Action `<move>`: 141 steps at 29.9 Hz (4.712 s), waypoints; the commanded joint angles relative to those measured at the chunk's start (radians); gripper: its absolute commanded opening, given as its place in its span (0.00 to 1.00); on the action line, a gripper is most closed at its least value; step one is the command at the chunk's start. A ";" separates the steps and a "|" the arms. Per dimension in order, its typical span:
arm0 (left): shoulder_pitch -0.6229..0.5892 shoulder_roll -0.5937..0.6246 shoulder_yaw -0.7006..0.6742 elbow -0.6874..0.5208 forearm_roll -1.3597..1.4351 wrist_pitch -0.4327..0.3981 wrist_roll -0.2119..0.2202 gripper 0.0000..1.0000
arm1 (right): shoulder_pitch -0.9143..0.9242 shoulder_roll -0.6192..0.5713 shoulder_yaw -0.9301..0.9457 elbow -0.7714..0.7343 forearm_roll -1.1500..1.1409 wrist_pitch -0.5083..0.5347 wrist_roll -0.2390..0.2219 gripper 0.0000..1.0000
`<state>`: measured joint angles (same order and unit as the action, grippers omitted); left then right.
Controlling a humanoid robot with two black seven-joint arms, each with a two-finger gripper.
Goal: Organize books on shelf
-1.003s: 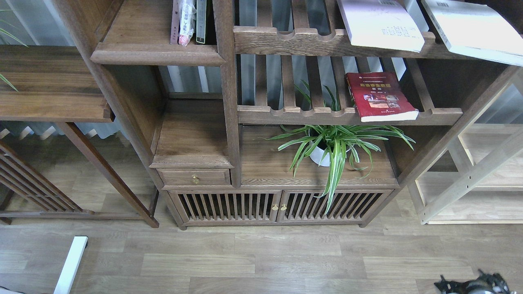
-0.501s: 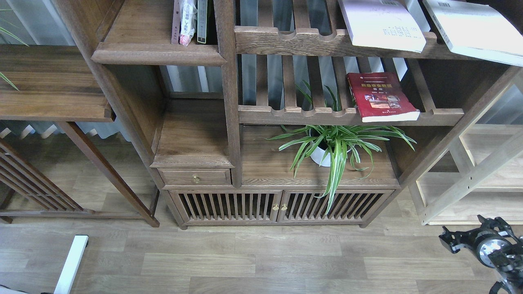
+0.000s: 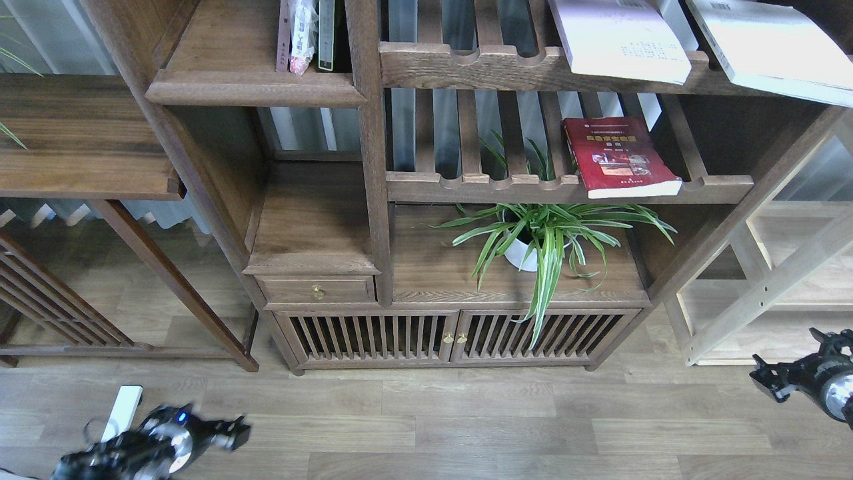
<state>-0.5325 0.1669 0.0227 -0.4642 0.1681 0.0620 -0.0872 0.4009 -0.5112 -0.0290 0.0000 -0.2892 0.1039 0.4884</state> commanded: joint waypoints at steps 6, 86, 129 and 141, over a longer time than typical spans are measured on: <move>-0.092 0.129 -0.041 -0.223 0.085 0.005 -0.048 0.99 | 0.042 -0.003 0.000 -0.114 -0.004 0.036 0.000 1.00; -0.024 0.764 -0.225 -0.883 0.335 0.016 -0.101 0.99 | 0.274 -0.783 0.293 0.968 -0.604 -0.581 0.000 1.00; -0.026 0.763 -0.239 -0.873 0.335 0.019 -0.098 0.99 | 0.450 -0.606 0.270 0.968 -0.941 -0.564 0.000 1.00; -0.026 0.764 -0.253 -0.872 0.335 0.018 -0.098 0.99 | 0.484 -0.555 0.270 0.874 -0.970 -0.564 0.000 0.98</move>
<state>-0.5583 0.9311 -0.2256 -1.3361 0.5032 0.0799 -0.1856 0.8762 -1.0802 0.2408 0.8989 -1.2520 -0.4602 0.4887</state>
